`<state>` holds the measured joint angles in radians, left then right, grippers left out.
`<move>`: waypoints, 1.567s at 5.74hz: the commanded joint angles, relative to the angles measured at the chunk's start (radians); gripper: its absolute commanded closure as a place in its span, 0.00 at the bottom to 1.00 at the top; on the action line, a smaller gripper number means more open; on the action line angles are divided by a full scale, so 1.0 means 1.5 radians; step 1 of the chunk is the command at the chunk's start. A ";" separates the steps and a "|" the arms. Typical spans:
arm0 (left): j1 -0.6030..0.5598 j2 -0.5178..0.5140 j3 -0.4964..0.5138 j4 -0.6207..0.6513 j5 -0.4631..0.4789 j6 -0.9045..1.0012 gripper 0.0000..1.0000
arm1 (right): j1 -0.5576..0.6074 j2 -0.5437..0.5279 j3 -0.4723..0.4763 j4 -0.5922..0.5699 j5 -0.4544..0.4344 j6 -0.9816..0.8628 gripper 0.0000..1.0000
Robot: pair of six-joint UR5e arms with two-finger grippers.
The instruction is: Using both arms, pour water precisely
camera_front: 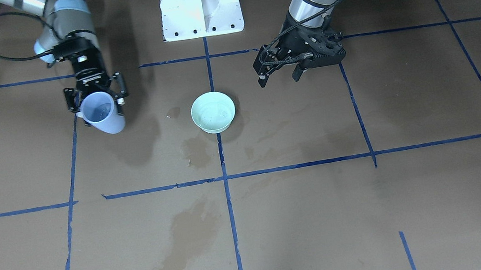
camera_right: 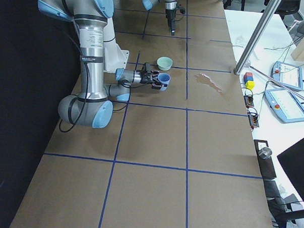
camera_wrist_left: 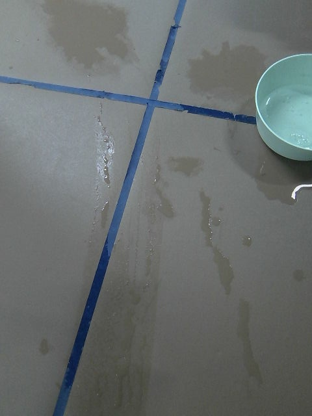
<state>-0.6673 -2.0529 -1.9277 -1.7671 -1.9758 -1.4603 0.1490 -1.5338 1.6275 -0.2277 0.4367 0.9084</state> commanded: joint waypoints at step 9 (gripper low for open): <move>0.000 0.004 -0.004 0.000 0.000 0.000 0.00 | 0.136 -0.138 -0.161 0.129 0.081 0.100 0.98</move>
<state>-0.6673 -2.0451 -1.9328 -1.7671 -1.9758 -1.4604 0.3450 -1.7505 1.4071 -0.0346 0.5577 1.0568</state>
